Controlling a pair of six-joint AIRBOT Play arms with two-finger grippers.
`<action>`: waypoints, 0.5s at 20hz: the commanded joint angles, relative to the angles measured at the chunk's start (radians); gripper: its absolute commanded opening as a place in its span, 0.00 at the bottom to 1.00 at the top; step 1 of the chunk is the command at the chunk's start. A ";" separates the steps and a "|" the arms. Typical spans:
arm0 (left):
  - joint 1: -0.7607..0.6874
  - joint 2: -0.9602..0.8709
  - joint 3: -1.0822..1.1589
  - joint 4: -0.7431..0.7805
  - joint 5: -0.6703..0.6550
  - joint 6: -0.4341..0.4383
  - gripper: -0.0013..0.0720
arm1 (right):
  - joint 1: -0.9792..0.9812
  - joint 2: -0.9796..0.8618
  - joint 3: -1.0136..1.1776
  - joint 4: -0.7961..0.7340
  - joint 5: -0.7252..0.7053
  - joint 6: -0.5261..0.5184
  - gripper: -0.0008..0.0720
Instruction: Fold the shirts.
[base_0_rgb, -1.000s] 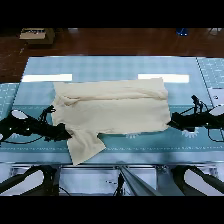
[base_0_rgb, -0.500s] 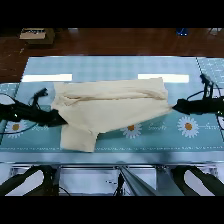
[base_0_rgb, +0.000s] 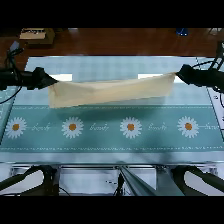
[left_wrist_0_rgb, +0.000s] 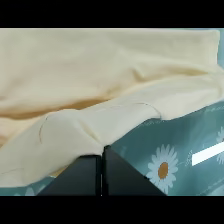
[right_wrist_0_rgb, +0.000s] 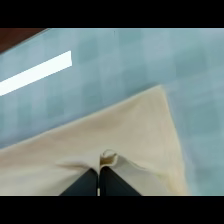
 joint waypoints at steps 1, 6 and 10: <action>0.001 -0.175 0.084 -0.097 0.040 0.003 0.04 | 0.005 -0.156 0.076 0.123 -0.090 0.004 0.04; 0.002 -0.366 0.110 -0.187 0.040 0.007 0.04 | 0.005 -0.262 0.095 0.160 -0.092 -0.007 0.04; 0.016 -0.428 0.110 -0.187 0.045 0.007 0.05 | 0.005 -0.291 0.095 0.124 -0.092 -0.010 0.04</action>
